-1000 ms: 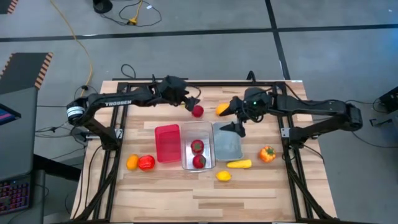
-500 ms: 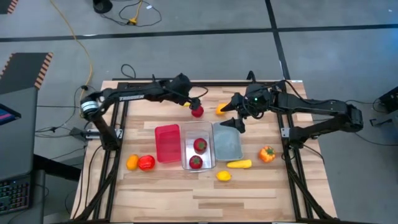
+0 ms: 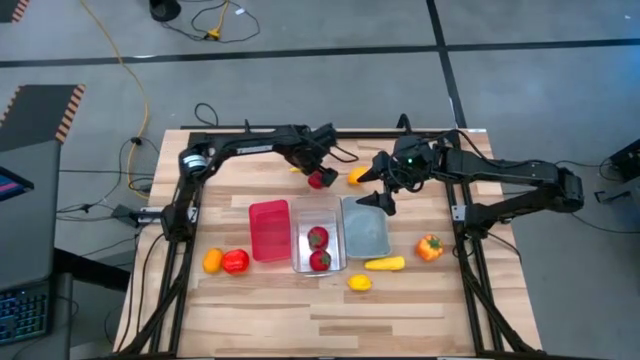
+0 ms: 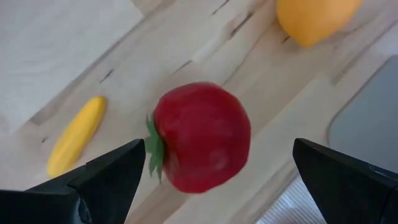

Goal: Sort produce into baskets
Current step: Put the red tomato into the transparent bin

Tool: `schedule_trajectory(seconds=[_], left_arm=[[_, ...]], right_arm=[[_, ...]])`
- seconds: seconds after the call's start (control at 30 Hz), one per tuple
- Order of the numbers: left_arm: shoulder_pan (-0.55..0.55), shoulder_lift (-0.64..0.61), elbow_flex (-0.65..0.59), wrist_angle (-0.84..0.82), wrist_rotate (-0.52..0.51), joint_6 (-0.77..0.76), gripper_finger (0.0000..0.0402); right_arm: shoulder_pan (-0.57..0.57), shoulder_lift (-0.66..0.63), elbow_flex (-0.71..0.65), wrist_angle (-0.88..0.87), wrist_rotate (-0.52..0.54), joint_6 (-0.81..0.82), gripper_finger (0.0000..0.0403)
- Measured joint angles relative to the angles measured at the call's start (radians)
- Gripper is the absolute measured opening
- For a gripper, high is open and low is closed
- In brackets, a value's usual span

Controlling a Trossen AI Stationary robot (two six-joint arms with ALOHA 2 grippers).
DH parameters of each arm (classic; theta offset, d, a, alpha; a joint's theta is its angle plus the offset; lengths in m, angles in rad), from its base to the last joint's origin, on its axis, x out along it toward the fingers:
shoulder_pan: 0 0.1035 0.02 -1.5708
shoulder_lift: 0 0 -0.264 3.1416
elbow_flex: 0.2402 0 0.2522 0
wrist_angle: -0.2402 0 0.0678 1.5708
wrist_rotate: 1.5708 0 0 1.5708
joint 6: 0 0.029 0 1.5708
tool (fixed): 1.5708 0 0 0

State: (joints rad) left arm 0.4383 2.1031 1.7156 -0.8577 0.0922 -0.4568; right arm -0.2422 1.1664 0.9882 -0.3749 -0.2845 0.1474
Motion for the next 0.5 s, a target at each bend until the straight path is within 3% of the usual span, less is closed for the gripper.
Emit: schedule_trajectory(seconds=[0.27, 0.5], left_arm=[[-0.010, 0.065, 0.023, -0.036, -0.012, -0.007, 0.0393], [-0.012, 0.063, 0.024, -0.033, -0.030, 0.014, 0.0347]], right_arm=[[0.006, 0.000, 0.000, -0.026, -0.001, 0.000, 0.0377], [0.006, -0.014, 0.000, -0.064, -0.001, 0.001, 0.0377]])
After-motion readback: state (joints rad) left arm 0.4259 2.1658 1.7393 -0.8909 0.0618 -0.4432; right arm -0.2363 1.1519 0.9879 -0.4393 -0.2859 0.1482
